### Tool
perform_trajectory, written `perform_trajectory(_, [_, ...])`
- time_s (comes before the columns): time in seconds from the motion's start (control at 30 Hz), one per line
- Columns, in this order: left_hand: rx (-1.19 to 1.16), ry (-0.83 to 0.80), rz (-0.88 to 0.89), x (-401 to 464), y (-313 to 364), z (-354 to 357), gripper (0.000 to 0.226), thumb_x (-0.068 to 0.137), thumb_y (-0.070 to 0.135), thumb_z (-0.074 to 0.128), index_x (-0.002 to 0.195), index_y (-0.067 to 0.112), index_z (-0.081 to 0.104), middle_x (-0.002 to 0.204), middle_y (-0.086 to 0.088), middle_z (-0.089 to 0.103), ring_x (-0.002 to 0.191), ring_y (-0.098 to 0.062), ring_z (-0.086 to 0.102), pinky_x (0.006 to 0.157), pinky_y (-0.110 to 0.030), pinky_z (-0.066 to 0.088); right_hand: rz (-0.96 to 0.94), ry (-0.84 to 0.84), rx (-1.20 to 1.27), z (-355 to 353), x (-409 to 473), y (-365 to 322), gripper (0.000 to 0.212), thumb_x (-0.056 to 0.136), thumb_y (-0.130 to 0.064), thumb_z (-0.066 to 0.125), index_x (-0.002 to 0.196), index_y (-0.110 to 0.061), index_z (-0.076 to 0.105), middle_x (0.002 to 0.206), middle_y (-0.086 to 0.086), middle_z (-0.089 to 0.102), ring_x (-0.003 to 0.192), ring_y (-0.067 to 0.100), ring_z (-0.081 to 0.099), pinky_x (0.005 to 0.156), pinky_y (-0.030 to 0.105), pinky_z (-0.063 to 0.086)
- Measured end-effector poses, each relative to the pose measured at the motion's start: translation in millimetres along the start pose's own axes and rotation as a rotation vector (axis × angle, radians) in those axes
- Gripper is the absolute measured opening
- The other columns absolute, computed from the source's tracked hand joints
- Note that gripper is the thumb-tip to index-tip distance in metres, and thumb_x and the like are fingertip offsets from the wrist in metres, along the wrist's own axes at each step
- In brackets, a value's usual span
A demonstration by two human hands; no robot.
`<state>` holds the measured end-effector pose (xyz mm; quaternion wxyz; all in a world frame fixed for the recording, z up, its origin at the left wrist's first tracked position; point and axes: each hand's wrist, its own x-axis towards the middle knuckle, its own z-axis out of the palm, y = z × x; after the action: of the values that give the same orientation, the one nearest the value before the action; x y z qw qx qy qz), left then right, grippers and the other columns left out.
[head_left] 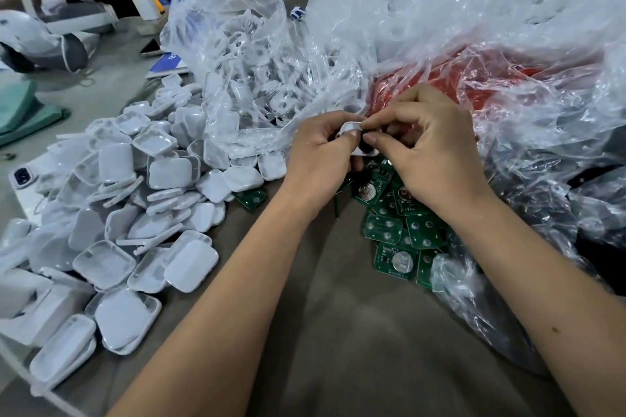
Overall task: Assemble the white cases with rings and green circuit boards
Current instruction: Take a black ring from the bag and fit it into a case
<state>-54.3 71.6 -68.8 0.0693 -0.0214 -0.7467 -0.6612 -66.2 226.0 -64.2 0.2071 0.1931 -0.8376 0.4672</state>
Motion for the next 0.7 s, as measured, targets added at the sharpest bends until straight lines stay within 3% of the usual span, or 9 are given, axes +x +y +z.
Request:
perform_trajectory(0.1, [0.001, -0.002, 0.028, 0, 0, 0, 0.027, 0.096, -0.002, 0.053, 0.097, 0.008, 0.078, 0.089, -0.029, 0.069, 0.066, -0.026, 0.058, 0.065, -0.041, 0.046, 0.09, -0.006, 0.061, -1, 0, 0, 0.025, 0.08, -0.011, 0.088, 0.097, -0.02, 0.072, 0.09, -0.001, 0.069, 0.077, 0.015, 0.068, 0.07, 0.031, 0.06])
perform_trajectory(0.17, [0.01, 0.003, 0.028, 0, 0, 1, 0.027, 0.096, -0.002, 0.053, 0.096, 0.007, 0.078, 0.089, -0.028, 0.07, 0.067, -0.027, 0.058, 0.065, -0.041, 0.047, 0.099, -0.008, 0.087, -1, 0, 0, 0.025, 0.08, -0.01, 0.088, 0.095, -0.02, 0.069, 0.087, -0.002, 0.07, 0.076, 0.017, 0.069, 0.069, 0.032, 0.06])
perform_trajectory(0.33, [-0.006, 0.042, -0.021, 1, 1, 0, 0.027, 0.091, -0.004, 0.053, 0.092, 0.006, 0.078, 0.08, -0.029, 0.068, 0.055, -0.02, 0.055, 0.061, -0.037, 0.047, -0.081, -0.074, -0.127, 1, -1, -2, 0.01, 0.086, -0.009, 0.082, 0.096, -0.011, 0.079, 0.096, 0.001, 0.067, 0.085, 0.012, 0.063, 0.077, 0.007, 0.046])
perform_trajectory(0.43, [-0.126, 0.089, -0.133, 4, 2, -3, 0.025, 0.09, -0.008, 0.052, 0.087, 0.003, 0.075, 0.066, -0.012, 0.068, 0.047, -0.015, 0.053, 0.045, -0.021, 0.041, -0.119, -0.158, -0.123, 3, -1, -3, 0.017, 0.091, -0.018, 0.079, 0.105, -0.009, 0.08, 0.105, 0.002, 0.067, 0.098, 0.013, 0.063, 0.083, 0.015, 0.049])
perform_trajectory(0.57, [-0.268, 0.053, -0.266, 6, 3, -10, 0.017, 0.093, -0.004, 0.054, 0.084, -0.005, 0.069, 0.061, -0.013, 0.063, 0.044, -0.018, 0.053, 0.038, -0.02, 0.036, -0.157, -0.229, -0.108, 1, 1, -2, 0.023, 0.088, -0.025, 0.082, 0.104, -0.009, 0.081, 0.109, 0.0, 0.067, 0.101, 0.012, 0.064, 0.081, 0.013, 0.048])
perform_trajectory(0.7, [-0.247, 0.03, -0.328, 5, 6, -19, 0.015, 0.093, -0.004, 0.053, 0.087, -0.006, 0.067, 0.061, -0.013, 0.063, 0.043, -0.016, 0.054, 0.036, -0.019, 0.035, -0.18, -0.345, -0.071, -5, 3, 1, 0.022, 0.09, -0.026, 0.08, 0.107, -0.012, 0.081, 0.113, -0.001, 0.067, 0.106, 0.011, 0.064, 0.087, 0.031, 0.056])
